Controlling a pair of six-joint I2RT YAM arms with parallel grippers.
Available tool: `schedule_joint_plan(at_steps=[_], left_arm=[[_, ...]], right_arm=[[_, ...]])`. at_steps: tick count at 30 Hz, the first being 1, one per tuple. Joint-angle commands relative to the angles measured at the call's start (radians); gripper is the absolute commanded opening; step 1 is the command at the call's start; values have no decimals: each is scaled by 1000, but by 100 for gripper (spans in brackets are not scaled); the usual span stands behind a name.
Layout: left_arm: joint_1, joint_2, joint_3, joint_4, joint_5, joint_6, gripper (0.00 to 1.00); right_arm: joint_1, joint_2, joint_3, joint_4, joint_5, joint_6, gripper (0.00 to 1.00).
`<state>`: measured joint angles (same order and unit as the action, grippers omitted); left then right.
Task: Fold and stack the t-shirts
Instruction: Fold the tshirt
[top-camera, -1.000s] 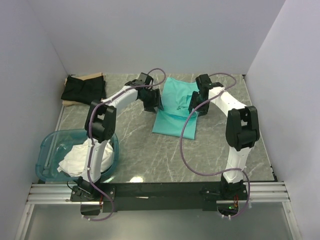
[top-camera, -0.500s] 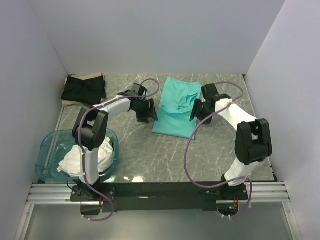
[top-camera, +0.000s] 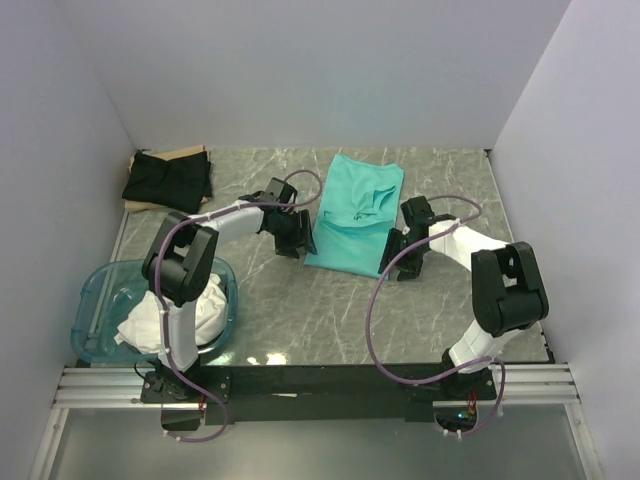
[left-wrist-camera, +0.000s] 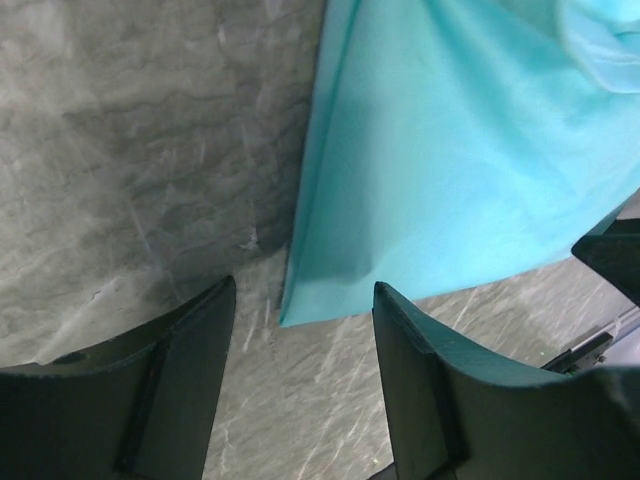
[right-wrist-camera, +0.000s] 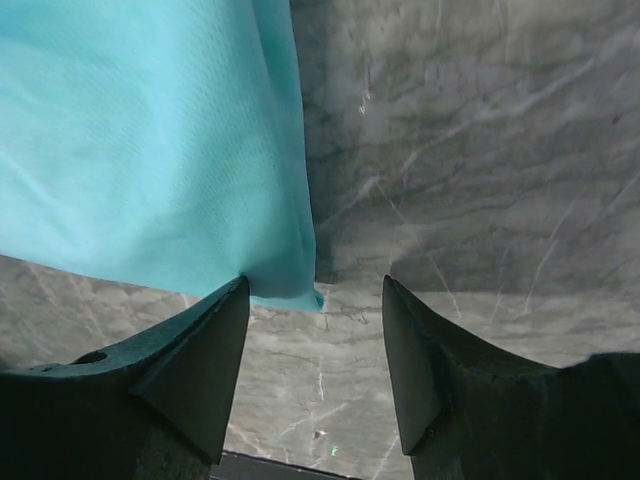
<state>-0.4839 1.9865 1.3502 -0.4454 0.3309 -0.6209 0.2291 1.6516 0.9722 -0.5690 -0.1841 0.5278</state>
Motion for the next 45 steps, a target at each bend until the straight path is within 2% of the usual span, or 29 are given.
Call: schedule_joint_plan(at_steps=[1, 9, 19, 34, 39, 41, 45], left_arm=[[-4, -46, -19, 17, -27, 0, 62], [-5, -41, -37, 5, -32, 1, 60], [-8, -41, -89, 24, 0, -7, 55], [-18, -22, -114, 45, 26, -20, 44], [-18, 5, -111, 56, 36, -25, 34], [-18, 11, -105, 60, 30, -26, 26], [-18, 14, -85, 65, 20, -30, 15]], right_arm=[[13, -41, -23, 49, -20, 32, 62], [19, -18, -36, 69, -32, 54, 58], [36, 8, -47, 78, -29, 64, 41], [56, 28, -26, 67, -12, 61, 39], [56, 34, -18, 66, -11, 58, 39], [59, 34, -10, 66, -9, 55, 39], [59, 40, -1, 64, -8, 46, 31]])
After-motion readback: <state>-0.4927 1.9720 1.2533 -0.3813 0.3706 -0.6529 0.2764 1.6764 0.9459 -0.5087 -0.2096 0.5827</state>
